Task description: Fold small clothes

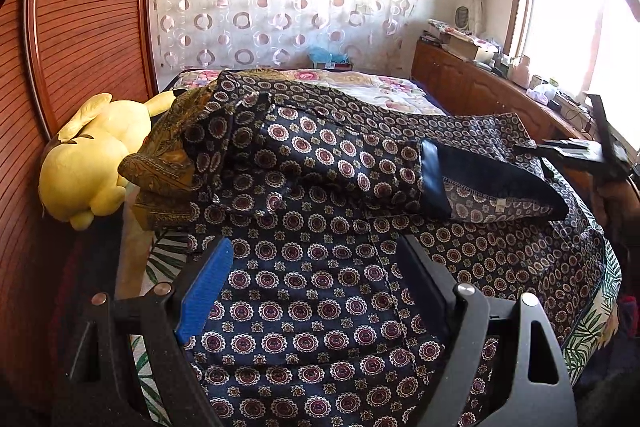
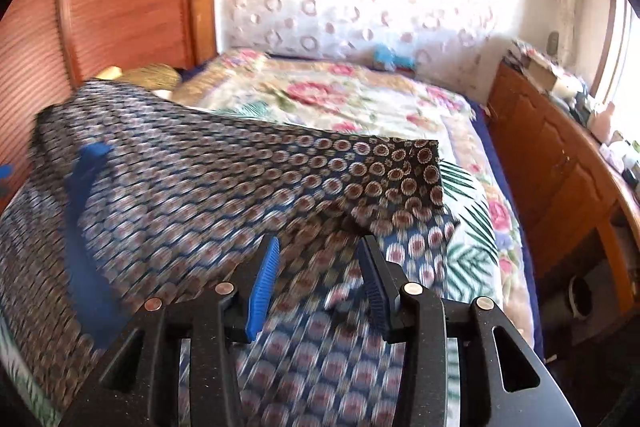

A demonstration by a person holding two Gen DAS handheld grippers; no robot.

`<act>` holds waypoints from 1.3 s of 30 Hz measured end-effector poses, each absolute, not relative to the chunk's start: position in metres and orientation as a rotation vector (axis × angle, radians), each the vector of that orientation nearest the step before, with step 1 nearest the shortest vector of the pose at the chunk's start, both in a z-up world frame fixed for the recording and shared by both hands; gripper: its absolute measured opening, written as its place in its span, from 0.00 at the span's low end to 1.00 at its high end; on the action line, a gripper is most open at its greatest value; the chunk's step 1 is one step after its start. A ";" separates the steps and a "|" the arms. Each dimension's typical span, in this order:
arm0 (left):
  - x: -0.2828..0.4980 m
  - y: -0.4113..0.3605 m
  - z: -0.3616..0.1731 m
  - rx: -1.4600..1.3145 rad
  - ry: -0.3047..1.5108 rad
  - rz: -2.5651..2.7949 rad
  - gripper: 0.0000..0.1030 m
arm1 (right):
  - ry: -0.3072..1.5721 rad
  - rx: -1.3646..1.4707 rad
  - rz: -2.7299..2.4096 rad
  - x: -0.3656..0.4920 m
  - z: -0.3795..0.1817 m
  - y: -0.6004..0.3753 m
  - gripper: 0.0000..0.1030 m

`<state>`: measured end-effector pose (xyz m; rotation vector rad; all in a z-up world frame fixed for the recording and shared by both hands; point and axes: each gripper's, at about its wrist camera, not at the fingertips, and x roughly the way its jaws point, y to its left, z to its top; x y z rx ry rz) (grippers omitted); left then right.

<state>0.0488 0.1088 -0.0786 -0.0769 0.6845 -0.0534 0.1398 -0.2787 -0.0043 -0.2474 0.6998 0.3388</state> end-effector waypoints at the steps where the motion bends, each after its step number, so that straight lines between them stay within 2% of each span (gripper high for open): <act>1: 0.049 0.109 -0.079 -0.077 0.685 -0.054 0.82 | 0.713 -0.254 0.319 0.149 -0.006 -0.276 0.42; 6: 0.047 0.107 -0.080 -0.076 0.690 -0.062 0.82 | 0.833 -0.306 0.243 0.182 -0.022 -0.266 0.41; 7: 0.047 0.107 -0.080 -0.075 0.692 -0.062 0.82 | 0.838 -0.325 0.243 0.181 -0.025 -0.266 0.22; 8: 0.047 0.107 -0.081 -0.075 0.692 -0.063 0.82 | 0.838 -0.334 0.245 0.178 -0.026 -0.267 0.08; 9: 0.046 0.107 -0.082 -0.076 0.692 -0.063 0.82 | 0.838 -0.331 0.253 0.174 -0.026 -0.269 0.01; 17: 0.047 0.105 -0.081 -0.082 0.682 -0.071 0.82 | 0.667 -0.154 0.307 0.077 0.002 -0.328 0.00; 26: 0.049 0.099 -0.077 -0.080 0.666 -0.075 0.82 | 0.691 -0.117 0.328 -0.017 -0.017 -0.367 0.01; 31: 0.058 0.106 -0.066 -0.083 0.644 -0.059 0.82 | 0.642 -0.110 0.273 -0.027 -0.007 -0.380 0.34; 33: 0.064 0.111 -0.059 -0.088 0.634 -0.048 0.82 | 0.653 -0.091 0.275 -0.024 -0.007 -0.376 0.38; 39: 0.094 0.132 -0.039 -0.094 0.614 -0.007 0.82 | 0.731 -0.104 0.281 -0.002 -0.025 -0.362 0.38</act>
